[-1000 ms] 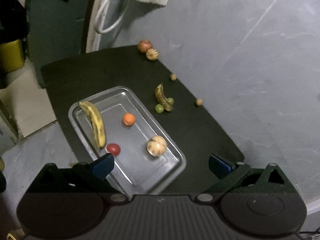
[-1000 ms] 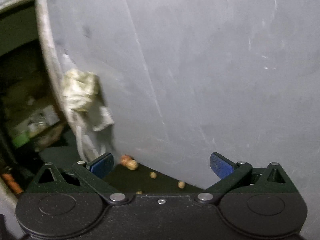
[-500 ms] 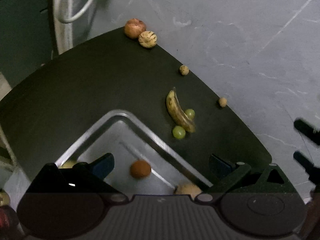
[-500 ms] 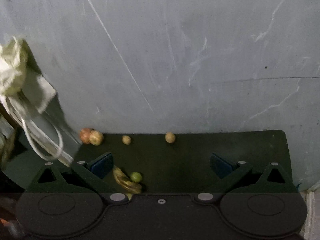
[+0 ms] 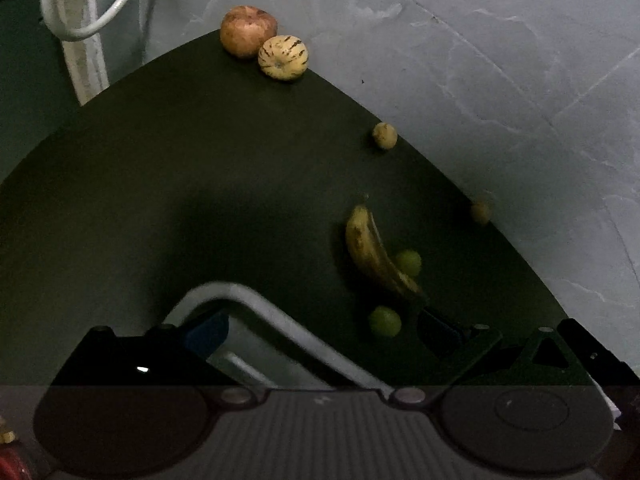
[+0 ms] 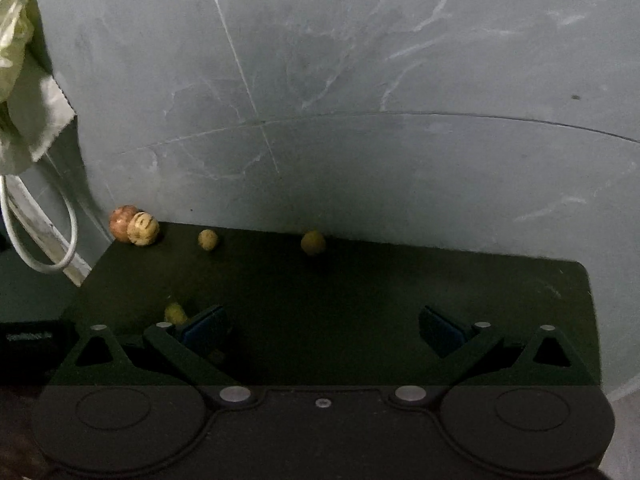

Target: Organize fruits

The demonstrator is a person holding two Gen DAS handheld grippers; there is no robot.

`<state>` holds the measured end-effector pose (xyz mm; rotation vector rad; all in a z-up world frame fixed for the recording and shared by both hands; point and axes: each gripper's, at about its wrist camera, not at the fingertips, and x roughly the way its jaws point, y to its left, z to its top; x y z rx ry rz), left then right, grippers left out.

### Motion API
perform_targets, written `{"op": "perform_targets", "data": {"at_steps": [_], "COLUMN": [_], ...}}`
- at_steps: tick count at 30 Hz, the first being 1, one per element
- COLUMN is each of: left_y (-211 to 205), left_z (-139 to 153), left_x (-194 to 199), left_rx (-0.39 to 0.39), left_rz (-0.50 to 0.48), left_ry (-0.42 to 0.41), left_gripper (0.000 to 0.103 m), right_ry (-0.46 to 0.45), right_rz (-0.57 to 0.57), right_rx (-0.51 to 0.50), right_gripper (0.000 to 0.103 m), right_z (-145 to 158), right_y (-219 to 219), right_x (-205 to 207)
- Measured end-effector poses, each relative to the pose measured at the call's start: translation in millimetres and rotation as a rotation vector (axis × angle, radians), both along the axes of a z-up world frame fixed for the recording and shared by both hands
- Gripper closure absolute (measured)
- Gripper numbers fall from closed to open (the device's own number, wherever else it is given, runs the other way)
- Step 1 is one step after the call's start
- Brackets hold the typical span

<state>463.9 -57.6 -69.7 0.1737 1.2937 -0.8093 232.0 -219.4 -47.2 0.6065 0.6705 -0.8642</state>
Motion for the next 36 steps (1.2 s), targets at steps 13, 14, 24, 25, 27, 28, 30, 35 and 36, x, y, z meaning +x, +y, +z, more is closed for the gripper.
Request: {"op": "perform_targets", "data": {"at_steps": [13, 14, 24, 25, 27, 28, 30, 35, 36], "left_y": [-64.2, -69.5, -121.3, -125.2, -130.8, -133.7, -137.4, -142.0, -142.9], "left_z": [-30.9, -33.1, -58.2, -59.8, -61.8, -63.0, -64.5, -69.8, -71.2], "left_x": [34.1, 36.8, 46.0, 45.2, 42.9, 41.7, 39.6, 34.0, 34.0], "left_rx": [-0.106, -0.113, -0.144, -0.142, -0.147, -0.150, -0.151, -0.161, -0.158], "left_rz": [-0.108, -0.119, -0.247, -0.260, -0.286, -0.300, -0.320, -0.343, -0.344], "left_ry": [-0.167, -0.178, -0.272, -0.282, -0.301, -0.311, -0.326, -0.363, -0.361], "left_gripper": [0.001, 0.001, 0.001, 0.001, 0.003, 0.004, 0.007, 0.011, 0.012], "right_ry": [0.025, 0.027, 0.057, 0.056, 0.058, 0.057, 0.057, 0.065, 0.067], "right_rz": [0.065, 0.068, 0.091, 0.087, 0.080, 0.081, 0.081, 0.076, 0.077], "right_rx": [-0.089, -0.089, -0.104, -0.104, -0.110, -0.111, -0.113, -0.126, -0.128], "right_gripper": [0.022, 0.025, 0.039, 0.040, 0.042, 0.042, 0.044, 0.049, 0.051], "right_z": [-50.2, -53.8, -77.9, -79.7, -82.3, -83.8, -85.3, -86.5, -86.9], "right_y": [-39.3, -41.3, -52.3, -53.1, -53.5, -54.0, -55.2, -59.3, -59.6], "right_x": [58.7, 61.4, 78.0, 79.6, 84.2, 86.3, 89.4, 89.4, 90.9]}}
